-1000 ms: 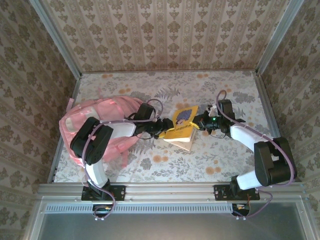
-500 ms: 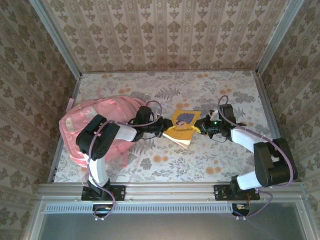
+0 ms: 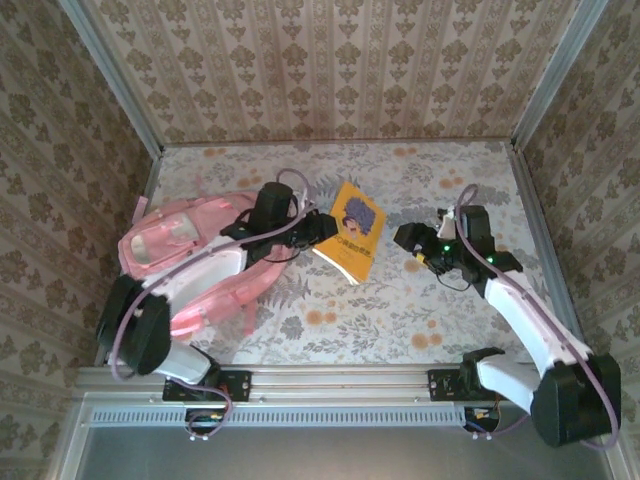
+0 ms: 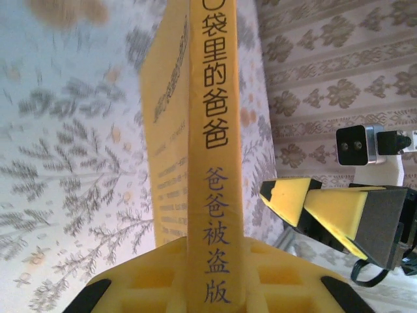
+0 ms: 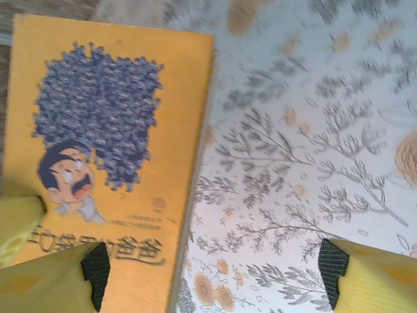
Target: Pack books, pencil case, and school supplies into a backpack
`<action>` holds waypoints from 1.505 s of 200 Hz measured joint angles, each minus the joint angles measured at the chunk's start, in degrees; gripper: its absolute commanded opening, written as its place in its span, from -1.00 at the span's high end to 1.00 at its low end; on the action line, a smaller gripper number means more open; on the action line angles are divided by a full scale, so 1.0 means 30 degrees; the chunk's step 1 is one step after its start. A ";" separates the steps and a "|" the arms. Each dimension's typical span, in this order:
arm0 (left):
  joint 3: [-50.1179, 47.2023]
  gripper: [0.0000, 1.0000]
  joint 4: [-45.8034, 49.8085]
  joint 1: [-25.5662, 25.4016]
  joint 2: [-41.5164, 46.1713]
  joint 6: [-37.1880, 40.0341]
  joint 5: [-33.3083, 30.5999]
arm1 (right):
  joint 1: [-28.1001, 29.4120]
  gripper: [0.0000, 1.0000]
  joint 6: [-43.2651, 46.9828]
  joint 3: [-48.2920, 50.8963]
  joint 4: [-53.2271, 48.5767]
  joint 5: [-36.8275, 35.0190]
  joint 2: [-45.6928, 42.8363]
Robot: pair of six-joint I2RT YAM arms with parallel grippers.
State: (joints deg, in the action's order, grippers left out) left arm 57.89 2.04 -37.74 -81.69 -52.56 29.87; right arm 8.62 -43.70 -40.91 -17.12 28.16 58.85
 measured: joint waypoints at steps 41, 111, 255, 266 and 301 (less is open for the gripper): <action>0.0423 1.00 0.0947 -0.0867 0.4386 0.0882 -0.4430 | 0.0248 -0.77 -0.1464 -0.0291 0.0780 0.0146 -0.3177; -0.2871 1.00 -0.1574 -0.4160 0.5923 -0.4670 -1.3610 | 0.7781 -0.99 -0.8976 0.2973 0.7023 -0.4408 -0.6113; -0.4962 1.00 -0.8845 -0.8269 0.4736 -0.8437 -2.1697 | 1.0972 -0.38 -1.5693 0.2892 1.8163 -0.8823 0.3257; -0.5064 1.00 -0.8852 -0.8400 0.4707 -0.8510 -2.1908 | 1.0987 -0.06 -1.5650 0.2776 1.8659 -0.8867 0.3519; -0.5333 0.50 -0.8706 -0.8663 0.4976 -0.8954 -2.2294 | 1.1103 0.82 -1.5067 0.2273 1.7456 -0.9486 0.2033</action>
State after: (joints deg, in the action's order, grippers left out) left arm 41.89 -24.08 -63.72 -66.76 -79.42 -37.01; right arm 41.93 -88.90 -34.09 35.24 -0.30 64.95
